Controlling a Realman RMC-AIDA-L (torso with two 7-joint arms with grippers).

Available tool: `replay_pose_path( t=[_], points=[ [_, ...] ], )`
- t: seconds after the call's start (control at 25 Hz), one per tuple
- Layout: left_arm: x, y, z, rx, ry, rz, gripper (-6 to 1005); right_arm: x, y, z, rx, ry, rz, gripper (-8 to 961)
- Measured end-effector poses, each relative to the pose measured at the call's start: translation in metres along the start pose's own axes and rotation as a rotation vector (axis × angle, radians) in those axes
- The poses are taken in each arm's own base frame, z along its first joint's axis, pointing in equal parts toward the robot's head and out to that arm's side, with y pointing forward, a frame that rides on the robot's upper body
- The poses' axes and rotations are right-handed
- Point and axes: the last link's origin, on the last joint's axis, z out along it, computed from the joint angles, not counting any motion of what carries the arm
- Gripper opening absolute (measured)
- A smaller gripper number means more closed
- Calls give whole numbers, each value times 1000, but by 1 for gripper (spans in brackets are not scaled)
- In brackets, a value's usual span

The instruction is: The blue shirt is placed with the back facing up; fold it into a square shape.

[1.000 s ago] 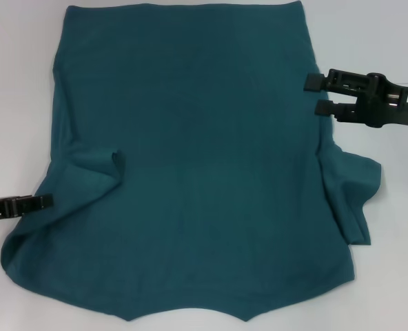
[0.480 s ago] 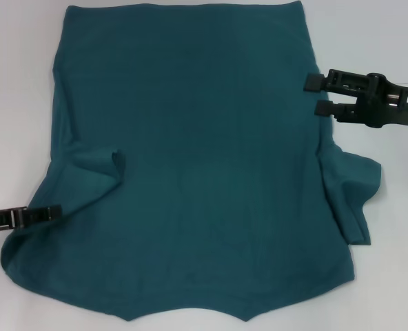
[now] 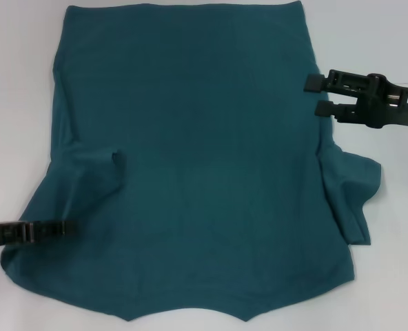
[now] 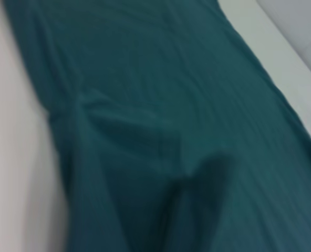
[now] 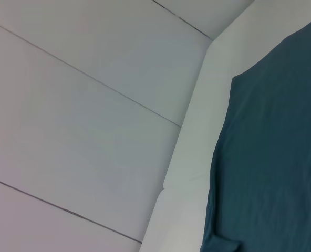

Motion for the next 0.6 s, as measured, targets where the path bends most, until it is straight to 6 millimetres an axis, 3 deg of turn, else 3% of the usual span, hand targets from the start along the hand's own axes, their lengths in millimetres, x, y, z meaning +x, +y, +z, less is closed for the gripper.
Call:
replay_pose_path(
  t=[0.24,0.6],
  points=[
    [-8,8,-4,-66,-25,44,519,1,0,-1,0,0,1,922],
    [-3,15,-21,-128,66,97,519,2,3,-4,-6,42,-89,923]
  ],
)
